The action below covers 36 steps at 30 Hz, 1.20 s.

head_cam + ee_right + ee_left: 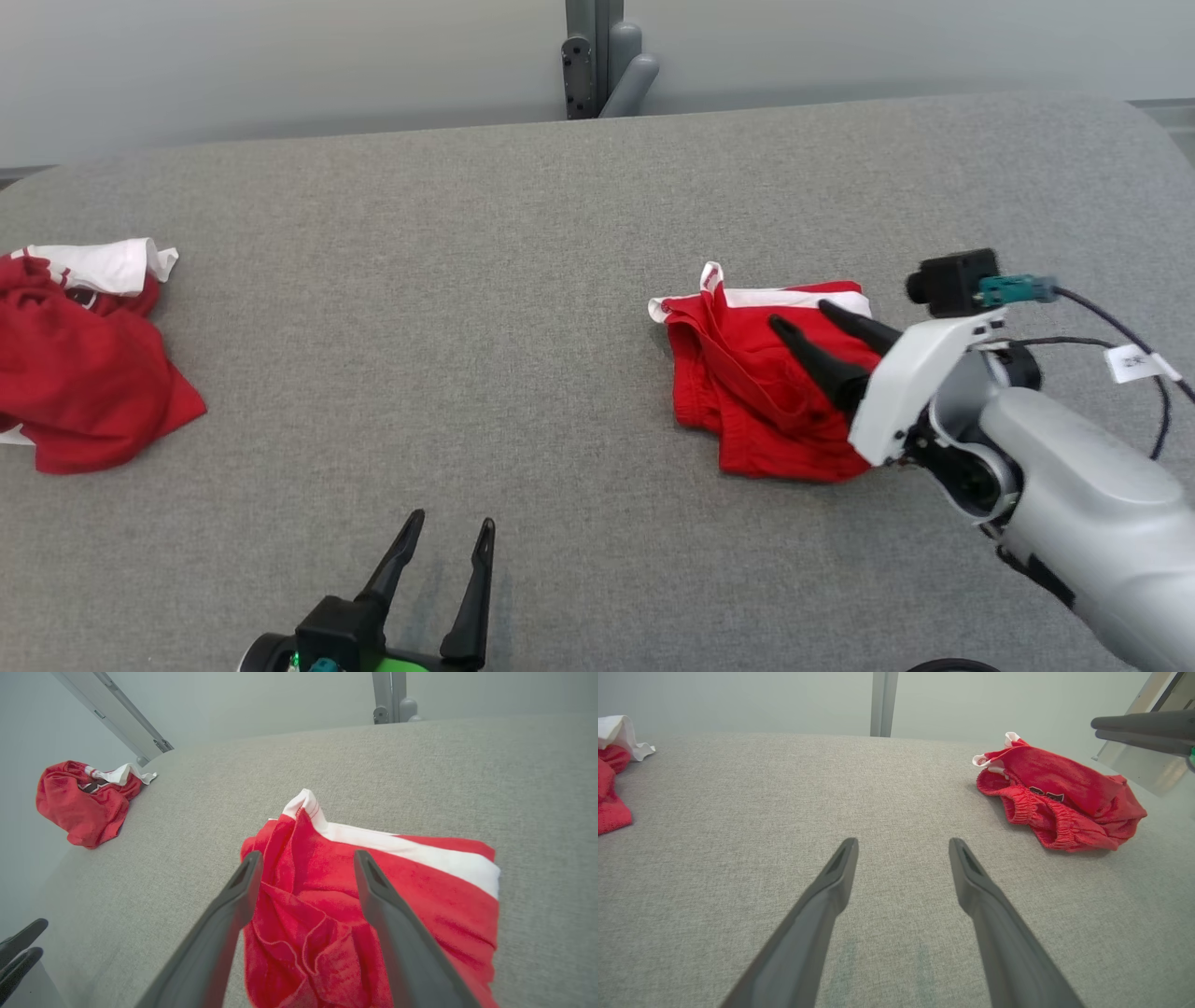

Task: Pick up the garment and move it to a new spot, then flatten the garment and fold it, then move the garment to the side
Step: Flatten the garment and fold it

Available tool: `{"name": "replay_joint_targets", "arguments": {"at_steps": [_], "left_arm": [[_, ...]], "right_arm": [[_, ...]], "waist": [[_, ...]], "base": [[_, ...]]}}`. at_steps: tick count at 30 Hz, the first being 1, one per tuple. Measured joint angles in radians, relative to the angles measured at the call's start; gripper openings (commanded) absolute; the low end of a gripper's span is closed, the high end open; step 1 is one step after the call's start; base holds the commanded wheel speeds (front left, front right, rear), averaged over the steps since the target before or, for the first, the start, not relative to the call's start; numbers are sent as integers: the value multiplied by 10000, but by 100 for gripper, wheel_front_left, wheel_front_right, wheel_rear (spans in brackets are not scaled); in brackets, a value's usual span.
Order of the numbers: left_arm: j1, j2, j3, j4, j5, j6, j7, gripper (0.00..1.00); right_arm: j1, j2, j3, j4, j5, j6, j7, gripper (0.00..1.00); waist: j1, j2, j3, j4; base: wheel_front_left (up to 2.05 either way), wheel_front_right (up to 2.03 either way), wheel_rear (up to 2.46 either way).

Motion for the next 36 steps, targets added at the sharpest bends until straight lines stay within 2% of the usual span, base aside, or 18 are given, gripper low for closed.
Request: {"name": "replay_joint_targets", "arguments": {"at_steps": [4,7,8,9,10,11,16,22,30,36], "left_arm": [[241,35,132,-29,-121,96,-10,100],[369,21,146,-75,-176,161,-12,100],[380,2,125,-92,-180,161,-12,100],[401,-19,123,-111,-182,161,-13,100],[416,-36,109,-117,-182,161,-13,100],[417,-63,98,-134,-182,161,-13,100],[226,-125,-42,-213,-73,69,-13,100],[-395,-242,-207,-65,163,-75,-27,100],[-645,-247,-199,105,219,-117,-44,100],[-799,-320,-186,176,255,-157,-44,100]], "right_arm": [[675,-1116,-1177,-955,-704,0,-353,100],[1307,-1668,-2324,-1425,-1174,0,-577,100],[1525,-1810,-2681,-1452,-1503,2,-686,93],[1744,-1956,-3068,-1473,-1866,0,-782,44],[1960,-1988,-3465,-1480,-2050,0,-874,30],[2201,-1967,-3824,-1442,-2255,0,-940,0],[3060,-1457,-4573,-1269,-3728,2,-1340,0],[2916,-489,-4707,-213,-4939,2,-2339,0],[1901,401,-4518,665,-5582,4,-2600,0],[1893,616,-4579,711,-5797,2,-2602,0]], "waist": [[0,0,-266,-137],[0,0,-441,-276],[0,0,-498,-314],[0,0,-550,-348],[0,0,-588,-385],[-1,0,-611,-418],[0,0,-428,-451],[0,0,157,-254],[0,0,908,347],[0,0,1115,723]], "base": [[0,0,0],[0,0,0],[0,0,0],[0,0,0],[0,0,0],[0,0,0],[0,0,0],[0,0,0],[0,0,0],[0,0,0]]}}
